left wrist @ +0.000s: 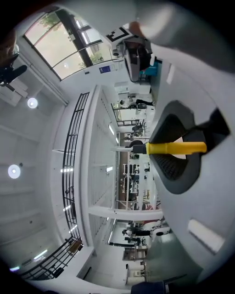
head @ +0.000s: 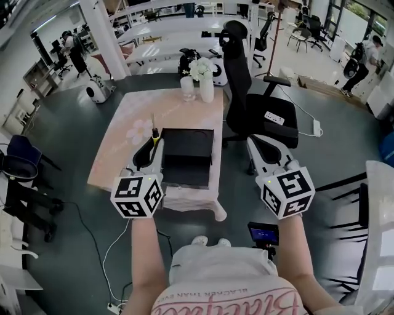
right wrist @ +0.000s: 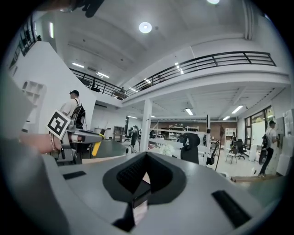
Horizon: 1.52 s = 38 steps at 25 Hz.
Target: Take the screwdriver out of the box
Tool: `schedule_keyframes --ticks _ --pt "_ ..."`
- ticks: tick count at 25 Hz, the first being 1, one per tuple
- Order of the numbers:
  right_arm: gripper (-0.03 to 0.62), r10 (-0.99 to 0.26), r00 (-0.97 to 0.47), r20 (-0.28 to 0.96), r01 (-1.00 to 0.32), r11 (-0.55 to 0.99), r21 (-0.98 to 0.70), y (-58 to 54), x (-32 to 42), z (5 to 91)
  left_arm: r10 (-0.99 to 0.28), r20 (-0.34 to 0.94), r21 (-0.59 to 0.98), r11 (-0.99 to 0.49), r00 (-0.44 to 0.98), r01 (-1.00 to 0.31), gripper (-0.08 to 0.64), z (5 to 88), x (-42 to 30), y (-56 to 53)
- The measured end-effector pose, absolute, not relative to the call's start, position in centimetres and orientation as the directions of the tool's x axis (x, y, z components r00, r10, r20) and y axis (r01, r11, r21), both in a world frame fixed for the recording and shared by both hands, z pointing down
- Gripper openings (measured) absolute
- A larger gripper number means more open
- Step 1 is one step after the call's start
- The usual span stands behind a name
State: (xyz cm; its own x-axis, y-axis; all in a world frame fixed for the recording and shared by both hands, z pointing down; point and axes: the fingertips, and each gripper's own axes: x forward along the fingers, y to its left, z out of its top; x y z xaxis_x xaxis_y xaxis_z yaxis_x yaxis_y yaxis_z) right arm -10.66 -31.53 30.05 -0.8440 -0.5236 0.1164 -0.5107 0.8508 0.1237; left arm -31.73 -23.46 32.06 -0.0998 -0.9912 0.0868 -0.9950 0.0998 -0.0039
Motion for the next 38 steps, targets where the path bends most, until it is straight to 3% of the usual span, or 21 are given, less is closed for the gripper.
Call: schedule_keyframes --ticks 5,13,29,38 --pt "0.005 -0.464 -0.881 0.093 -0.451 0.883 0.128 -31.1 -10.5 29.0 -0.977 -0.011 0.007 0.212 -0.212 -0.977 0.081 29.0 -32.1 -21.4" --pt "0.005 -0.404 -0.913 0.056 -0.383 0.897 0.218 -29.6 -13.1 27.2 -0.962 -0.101 -0.045 0.257 -0.252 -0.965 0.081 24.9 -31.7 -20.3" --pt "0.005 -0.451 -0.882 -0.138 -0.471 0.857 0.207 -27.8 -14.9 17.7 -0.951 -0.234 -0.154 0.241 -0.201 -0.958 0.081 16.8 -32.6 -17.1" --pt "0.005 -0.492 -0.856 -0.16 -0.518 0.822 0.237 -26.6 -15.8 17.1 -0.945 -0.264 -0.134 0.237 -0.196 -0.962 0.081 16.8 -33.8 -15.1"
